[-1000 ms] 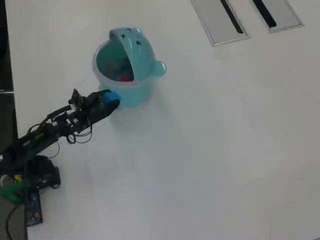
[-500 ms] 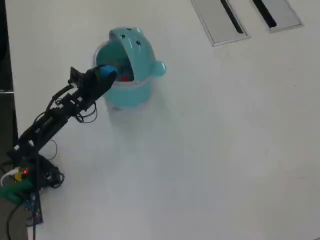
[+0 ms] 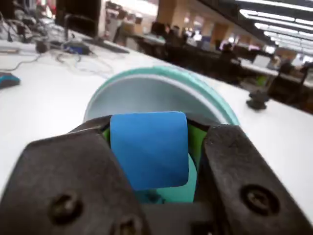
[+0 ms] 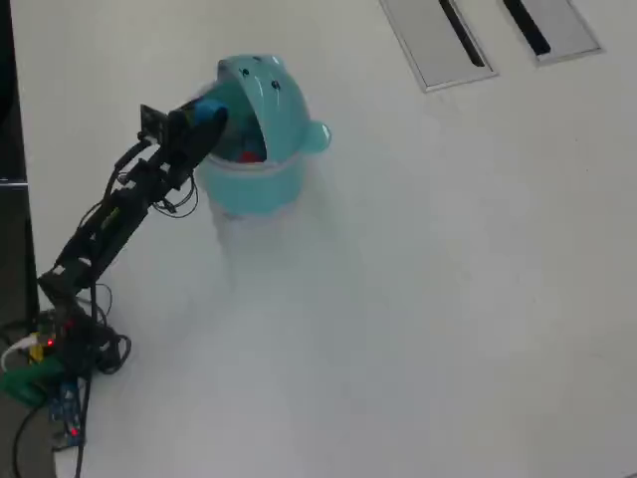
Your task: Grasp RGB lego blocks and put them in the bin one by one.
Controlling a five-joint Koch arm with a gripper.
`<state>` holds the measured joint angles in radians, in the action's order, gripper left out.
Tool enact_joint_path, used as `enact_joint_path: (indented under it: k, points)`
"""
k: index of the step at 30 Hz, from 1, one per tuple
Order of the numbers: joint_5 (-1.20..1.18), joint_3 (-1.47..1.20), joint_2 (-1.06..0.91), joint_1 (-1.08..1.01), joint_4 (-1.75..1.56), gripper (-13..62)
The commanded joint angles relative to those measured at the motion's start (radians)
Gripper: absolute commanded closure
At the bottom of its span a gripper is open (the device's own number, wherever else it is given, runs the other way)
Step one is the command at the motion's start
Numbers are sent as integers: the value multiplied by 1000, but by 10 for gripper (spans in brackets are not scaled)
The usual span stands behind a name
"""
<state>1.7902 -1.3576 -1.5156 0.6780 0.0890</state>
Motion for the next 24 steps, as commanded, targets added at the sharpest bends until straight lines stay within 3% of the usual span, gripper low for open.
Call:
enact_joint_path:
  k: [1,8,11,17,20,24]
  points:
    - [14,132,12,12,-20,395]
    - [-40,190,84,6,-28,365]
    - [-169,379,195,21,43,286]
    - [-170,446,238,23,54,278]
    - [-170,446,245,26,55,178]
    - [-170,451,252,25,57,179]
